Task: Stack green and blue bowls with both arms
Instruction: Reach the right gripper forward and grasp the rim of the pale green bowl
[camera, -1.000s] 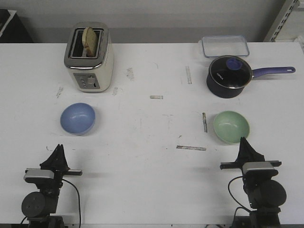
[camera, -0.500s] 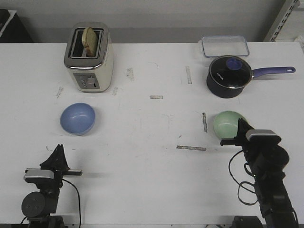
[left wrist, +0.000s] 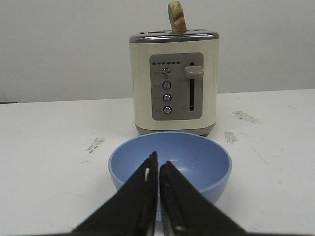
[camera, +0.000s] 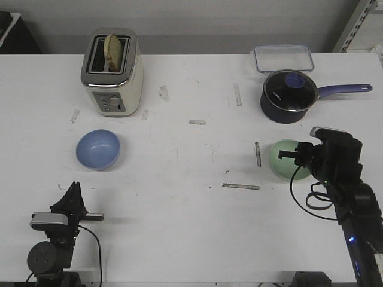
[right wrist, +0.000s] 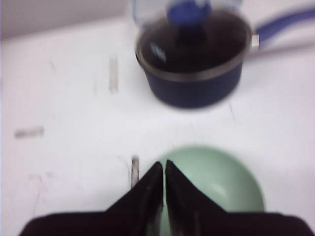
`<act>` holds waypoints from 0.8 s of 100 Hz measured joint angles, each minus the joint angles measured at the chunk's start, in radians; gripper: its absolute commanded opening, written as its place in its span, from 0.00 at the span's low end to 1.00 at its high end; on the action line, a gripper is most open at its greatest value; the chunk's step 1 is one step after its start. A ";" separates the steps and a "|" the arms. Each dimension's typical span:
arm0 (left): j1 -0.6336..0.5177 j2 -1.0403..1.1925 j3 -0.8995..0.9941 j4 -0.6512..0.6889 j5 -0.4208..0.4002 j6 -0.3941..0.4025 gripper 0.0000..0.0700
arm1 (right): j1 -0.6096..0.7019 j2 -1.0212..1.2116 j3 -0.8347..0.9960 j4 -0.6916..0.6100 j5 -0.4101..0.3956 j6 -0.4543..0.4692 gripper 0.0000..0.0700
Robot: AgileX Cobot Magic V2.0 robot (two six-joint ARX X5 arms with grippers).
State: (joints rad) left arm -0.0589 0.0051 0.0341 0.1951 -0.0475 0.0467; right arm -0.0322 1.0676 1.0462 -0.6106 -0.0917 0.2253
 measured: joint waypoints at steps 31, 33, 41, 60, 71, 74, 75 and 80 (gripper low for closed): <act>0.000 0.000 0.000 0.000 0.000 0.000 0.00 | -0.160 0.186 0.132 -0.279 -0.178 0.053 0.01; 0.000 0.000 0.000 0.000 0.000 0.000 0.00 | -0.172 0.193 0.132 -0.286 -0.197 0.053 0.02; 0.000 0.000 0.000 0.000 0.000 0.000 0.00 | -0.218 0.212 0.132 -0.310 -0.245 0.054 0.16; 0.000 0.000 0.000 0.000 0.000 0.000 0.00 | -0.311 0.221 0.132 -0.331 -0.251 0.050 0.58; 0.000 0.000 0.000 0.000 0.000 0.000 0.00 | -0.333 0.230 0.132 -0.334 -0.249 0.038 0.60; 0.000 0.000 0.000 0.000 0.000 0.000 0.00 | -0.334 0.235 0.132 -0.333 -0.249 0.033 0.60; 0.000 0.000 0.000 0.000 0.000 0.000 0.00 | -0.334 0.238 0.132 -0.332 -0.249 0.032 0.60; 0.000 0.000 0.000 0.000 0.000 0.000 0.00 | -0.335 0.253 0.133 -0.329 -0.248 0.023 0.60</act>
State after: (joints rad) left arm -0.0589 0.0051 0.0341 0.1951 -0.0475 0.0467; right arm -0.3676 1.3201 1.1790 -0.9398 -0.3401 0.2485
